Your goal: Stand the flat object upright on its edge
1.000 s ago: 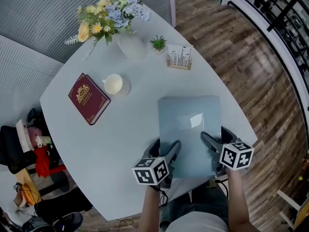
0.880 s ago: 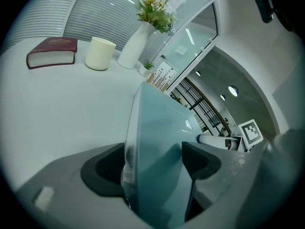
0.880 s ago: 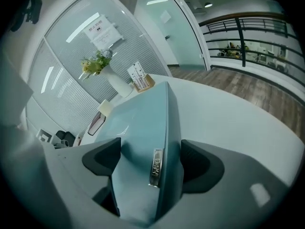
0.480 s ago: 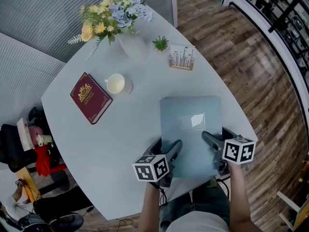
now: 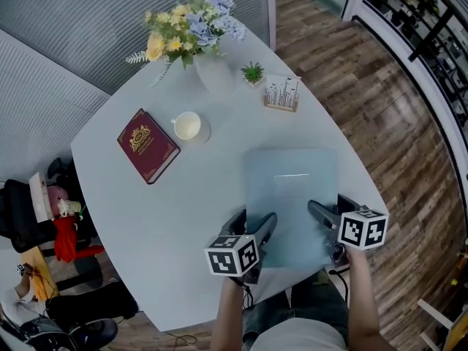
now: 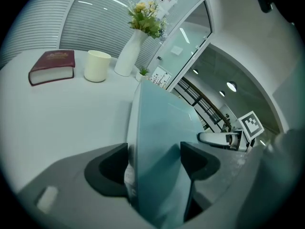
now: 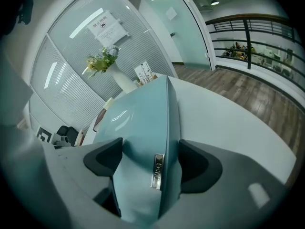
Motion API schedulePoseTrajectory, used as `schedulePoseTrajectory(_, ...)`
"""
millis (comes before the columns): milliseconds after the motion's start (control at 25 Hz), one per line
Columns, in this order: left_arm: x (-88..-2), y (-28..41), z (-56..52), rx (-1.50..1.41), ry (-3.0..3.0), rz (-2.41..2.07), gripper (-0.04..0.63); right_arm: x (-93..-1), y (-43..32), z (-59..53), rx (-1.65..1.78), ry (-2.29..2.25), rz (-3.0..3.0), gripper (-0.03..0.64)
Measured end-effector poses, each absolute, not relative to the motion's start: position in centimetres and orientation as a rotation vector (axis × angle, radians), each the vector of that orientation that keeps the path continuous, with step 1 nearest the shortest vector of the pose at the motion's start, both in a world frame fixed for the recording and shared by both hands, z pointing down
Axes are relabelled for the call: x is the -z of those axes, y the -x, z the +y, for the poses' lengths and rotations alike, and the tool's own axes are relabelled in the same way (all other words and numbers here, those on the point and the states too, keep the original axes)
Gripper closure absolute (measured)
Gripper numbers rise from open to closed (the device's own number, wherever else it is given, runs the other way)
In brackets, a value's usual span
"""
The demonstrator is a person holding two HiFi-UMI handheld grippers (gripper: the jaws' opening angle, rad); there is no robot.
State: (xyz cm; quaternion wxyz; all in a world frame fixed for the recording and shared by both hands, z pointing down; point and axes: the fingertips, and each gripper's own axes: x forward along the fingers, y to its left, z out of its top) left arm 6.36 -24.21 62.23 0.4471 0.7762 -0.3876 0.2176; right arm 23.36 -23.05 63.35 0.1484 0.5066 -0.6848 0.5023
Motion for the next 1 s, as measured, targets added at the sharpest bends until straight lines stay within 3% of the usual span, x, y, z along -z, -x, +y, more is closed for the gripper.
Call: schedulePoseTrajectory(1000,-49.5,-2.3,-26.8,-0.348,-2.237,-1.192,0.247,-49.2,-19.2,-27.5,-0.871,-1.463,-2.361,0.235)
